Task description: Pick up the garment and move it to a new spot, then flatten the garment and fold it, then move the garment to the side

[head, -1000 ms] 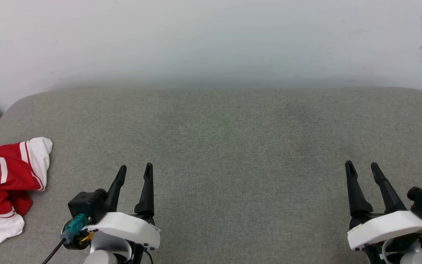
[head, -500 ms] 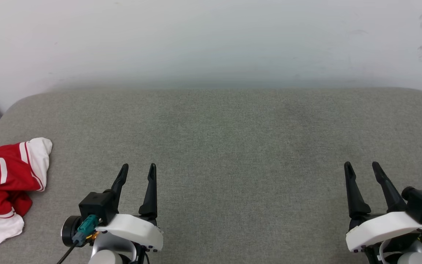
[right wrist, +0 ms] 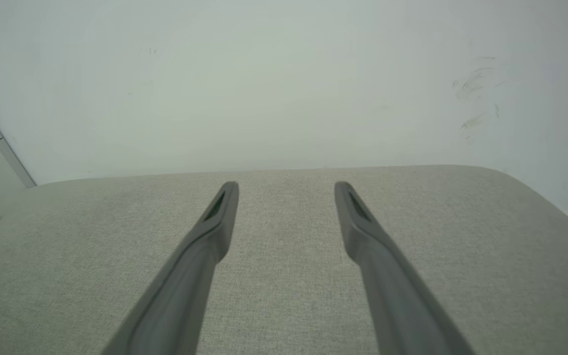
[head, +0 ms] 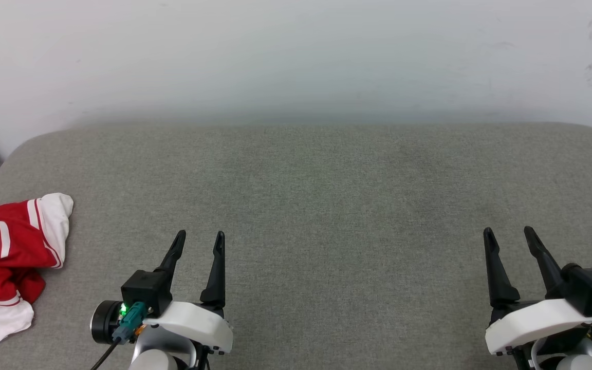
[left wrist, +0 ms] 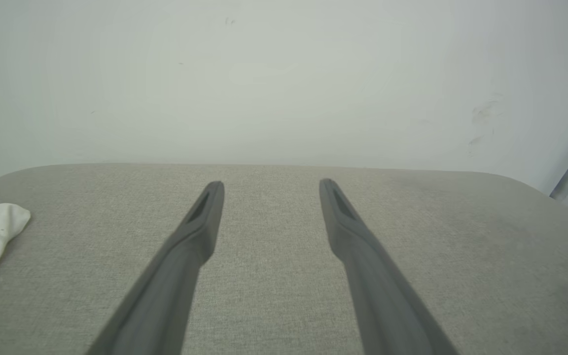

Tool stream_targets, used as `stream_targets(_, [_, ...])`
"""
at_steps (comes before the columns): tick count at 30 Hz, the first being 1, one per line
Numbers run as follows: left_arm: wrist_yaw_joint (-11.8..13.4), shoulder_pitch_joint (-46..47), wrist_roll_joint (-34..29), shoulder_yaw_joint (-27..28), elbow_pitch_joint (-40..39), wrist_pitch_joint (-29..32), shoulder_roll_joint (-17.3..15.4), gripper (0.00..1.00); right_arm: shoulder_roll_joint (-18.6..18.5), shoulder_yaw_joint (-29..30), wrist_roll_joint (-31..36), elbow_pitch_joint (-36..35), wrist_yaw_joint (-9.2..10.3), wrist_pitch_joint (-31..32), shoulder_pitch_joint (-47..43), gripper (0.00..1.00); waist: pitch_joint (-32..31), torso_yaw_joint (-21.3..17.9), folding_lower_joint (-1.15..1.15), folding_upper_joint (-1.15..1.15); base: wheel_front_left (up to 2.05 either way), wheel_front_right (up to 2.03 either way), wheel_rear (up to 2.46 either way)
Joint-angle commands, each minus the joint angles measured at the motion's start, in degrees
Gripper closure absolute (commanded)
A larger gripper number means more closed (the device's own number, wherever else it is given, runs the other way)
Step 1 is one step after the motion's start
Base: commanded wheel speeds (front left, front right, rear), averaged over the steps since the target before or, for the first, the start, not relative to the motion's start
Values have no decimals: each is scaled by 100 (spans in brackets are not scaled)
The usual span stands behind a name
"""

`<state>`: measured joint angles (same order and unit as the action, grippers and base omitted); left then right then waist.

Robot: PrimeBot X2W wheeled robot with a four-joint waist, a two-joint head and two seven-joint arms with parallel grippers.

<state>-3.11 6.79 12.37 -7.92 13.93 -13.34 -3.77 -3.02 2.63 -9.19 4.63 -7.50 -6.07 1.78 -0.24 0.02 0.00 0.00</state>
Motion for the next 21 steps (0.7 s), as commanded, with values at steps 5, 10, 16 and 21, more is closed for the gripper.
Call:
stream_targets(5, [-21, 103, -196, 11, 62, -87, 12, 0, 19, 4, 178, -8, 2, -59, -31, 0, 0, 11, 0, 0, 0, 0, 0])
stream_targets(10, [-22, 132, -332, 31, 125, -139, 32, 0, 20, -2, 351, 1, 2, -96, -36, 0, -2, 38, 0, 0, 0, 0, 0])
stream_targets(16, [-27, 189, -440, 65, 206, -201, 52, 0, 21, -43, 551, -83, 2, -91, -70, 0, 8, 219, 0, 0, 0, 0, 0])
stream_targets(21, [14, 195, -296, 130, 264, -188, 68, 0, 20, -72, 499, -201, 2, -9, -75, 0, 25, 567, 0, 0, 0, 0, 0])
